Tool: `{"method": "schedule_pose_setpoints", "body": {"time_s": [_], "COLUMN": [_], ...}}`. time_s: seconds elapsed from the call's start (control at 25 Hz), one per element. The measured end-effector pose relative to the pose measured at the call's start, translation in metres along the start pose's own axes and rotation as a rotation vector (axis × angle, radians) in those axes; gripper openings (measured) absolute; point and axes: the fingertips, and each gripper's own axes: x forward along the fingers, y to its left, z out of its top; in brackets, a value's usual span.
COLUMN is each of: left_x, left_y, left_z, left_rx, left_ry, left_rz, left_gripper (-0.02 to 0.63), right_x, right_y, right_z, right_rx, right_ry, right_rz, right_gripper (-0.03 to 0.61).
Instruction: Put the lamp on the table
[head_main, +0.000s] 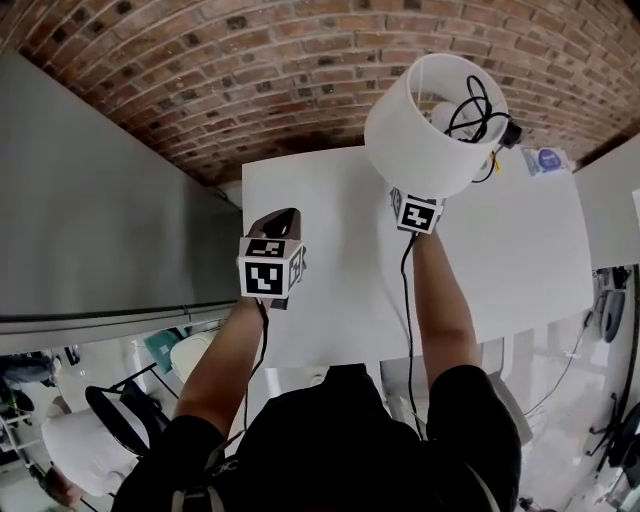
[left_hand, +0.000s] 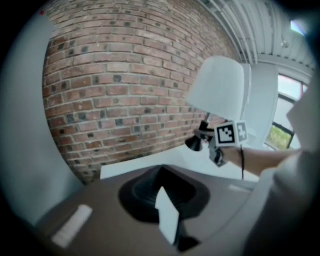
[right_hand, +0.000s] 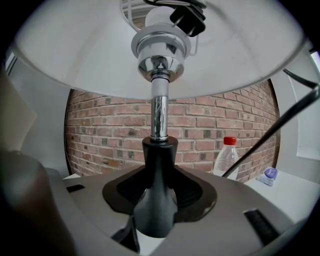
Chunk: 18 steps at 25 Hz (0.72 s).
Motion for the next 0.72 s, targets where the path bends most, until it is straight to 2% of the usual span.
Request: {"method": "schedule_pose_setpoints", "body": {"time_s": [0.28, 0.72], "left_x": [0.022, 0.048], "left_y": [0.014, 0.008], "left_z": [-0.015, -0.027], "left_rx": [-0.026, -0.010], "left_ry": [0.034, 0.072], "left_rz": [0.003, -0.019], "left_gripper": [0.000, 0.000], "right_x": [0.044, 0.067], "right_y": [0.002, 0.014], "right_z": [-0.016, -0.064], "right_rx": [0.008, 0.002], "right_ry": [0.021, 0.090], "right_rz": [0.005, 0.028], "right_gripper": [0.152, 0.152]}}
